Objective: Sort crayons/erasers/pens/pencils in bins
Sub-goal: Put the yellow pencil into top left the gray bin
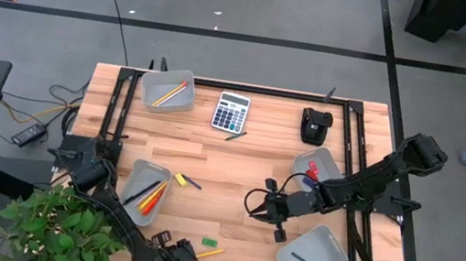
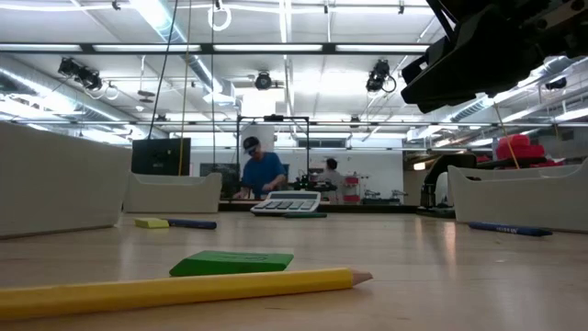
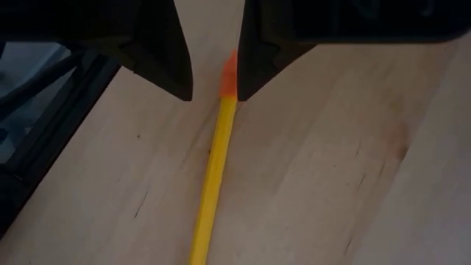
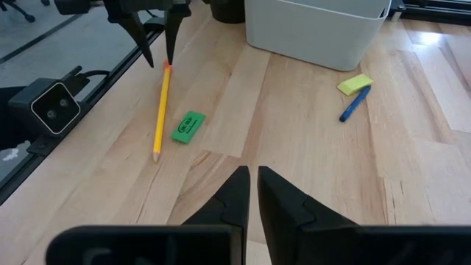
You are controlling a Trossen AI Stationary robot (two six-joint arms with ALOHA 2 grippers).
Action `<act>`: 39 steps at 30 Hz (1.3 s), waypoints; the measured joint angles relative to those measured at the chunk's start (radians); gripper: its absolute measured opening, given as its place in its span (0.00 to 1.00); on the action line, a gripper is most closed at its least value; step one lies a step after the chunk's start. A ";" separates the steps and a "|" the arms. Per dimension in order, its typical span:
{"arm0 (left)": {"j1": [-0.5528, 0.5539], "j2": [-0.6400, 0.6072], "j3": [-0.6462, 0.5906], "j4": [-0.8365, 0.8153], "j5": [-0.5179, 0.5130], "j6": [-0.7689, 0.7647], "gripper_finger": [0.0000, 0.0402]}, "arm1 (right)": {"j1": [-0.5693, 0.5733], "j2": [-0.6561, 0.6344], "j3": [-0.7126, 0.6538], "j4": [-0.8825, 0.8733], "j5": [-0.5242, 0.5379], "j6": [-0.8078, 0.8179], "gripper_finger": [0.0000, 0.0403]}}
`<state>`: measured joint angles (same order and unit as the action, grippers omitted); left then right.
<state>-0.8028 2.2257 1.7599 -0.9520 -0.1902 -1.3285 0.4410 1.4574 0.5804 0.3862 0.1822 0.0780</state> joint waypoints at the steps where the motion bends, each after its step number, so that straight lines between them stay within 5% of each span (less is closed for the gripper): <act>1: 0.000 0.000 0.000 -0.001 0.000 -0.001 0.28 | 0.000 0.000 0.000 0.000 0.000 0.000 0.09; 19: 0.000 0.000 0.000 0.048 -0.044 -0.001 0.27 | 0.000 0.000 0.000 0.000 0.000 0.000 0.09; 39: 0.020 0.066 0.004 0.035 0.065 0.032 0.27 | 0.000 0.000 0.000 0.013 0.000 -0.003 0.09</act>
<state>-0.7824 2.2922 1.7641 -0.9170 -0.1255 -1.2966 0.4408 1.4574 0.5804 0.3988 0.1822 0.0754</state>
